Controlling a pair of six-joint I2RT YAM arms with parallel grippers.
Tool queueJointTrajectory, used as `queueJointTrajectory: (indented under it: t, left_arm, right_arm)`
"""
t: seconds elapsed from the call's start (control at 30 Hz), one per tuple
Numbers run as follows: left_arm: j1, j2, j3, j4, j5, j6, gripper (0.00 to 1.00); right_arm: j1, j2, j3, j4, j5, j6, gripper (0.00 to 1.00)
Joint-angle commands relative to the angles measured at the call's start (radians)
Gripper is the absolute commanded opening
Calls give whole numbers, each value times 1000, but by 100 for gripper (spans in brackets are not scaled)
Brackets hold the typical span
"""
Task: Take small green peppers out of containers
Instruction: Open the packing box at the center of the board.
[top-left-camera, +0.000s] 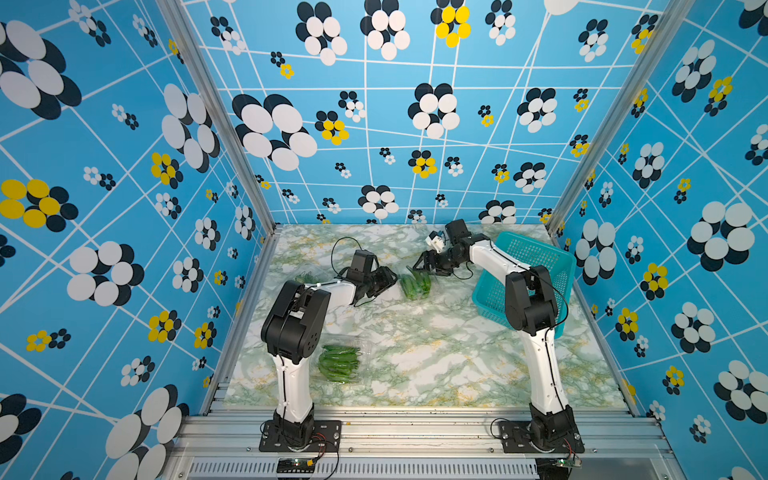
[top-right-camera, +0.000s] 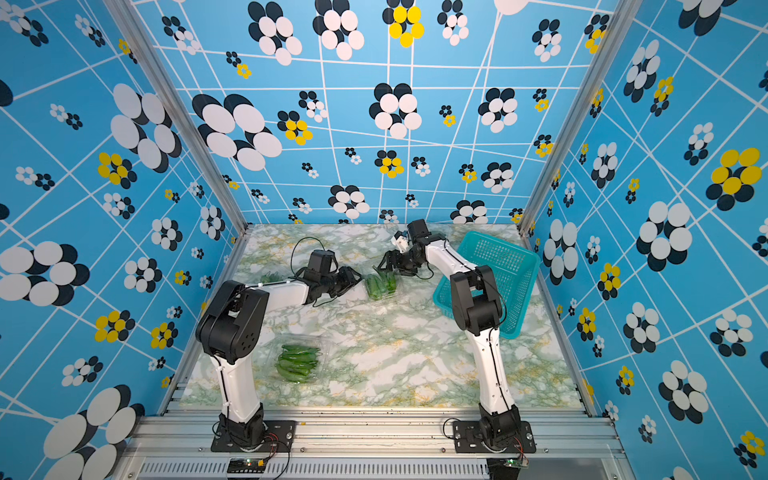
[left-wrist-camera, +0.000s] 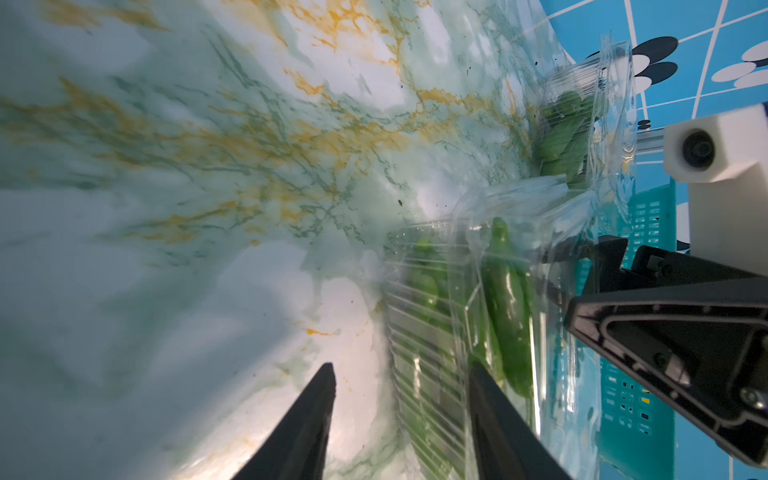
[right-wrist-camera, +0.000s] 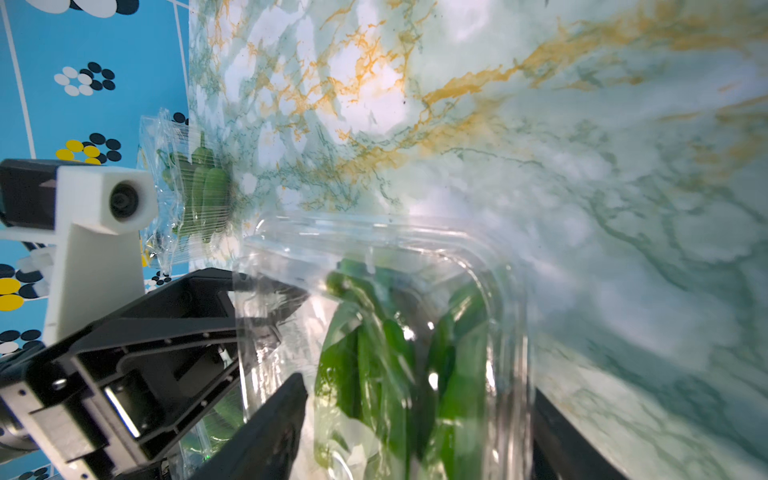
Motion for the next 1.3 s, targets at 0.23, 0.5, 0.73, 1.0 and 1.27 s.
queueJointTrajectory:
  t: [0.23,0.5,0.73,1.0,1.27]
  left_arm:
    - [-24,57,47,40,37,-31,49]
    - [-20,77,50,37,50,-38,22]
    - [-13,0,27,-46,20,-17,14]
    - [-14,-65,31,-161,-39,-18,11]
    - [-20,-89,48,-267,-108,-12,12]
  right_arm:
    - [24,41,52,-50,-76,-14,76]
    - [19,61,103,-86,-86,-37,78]
    - [-39,40,171,-85,12,-41,87]
    - [-77,33,316,-147,196,-63,86]
    - [32,-182,41,-103,460,-181,60]
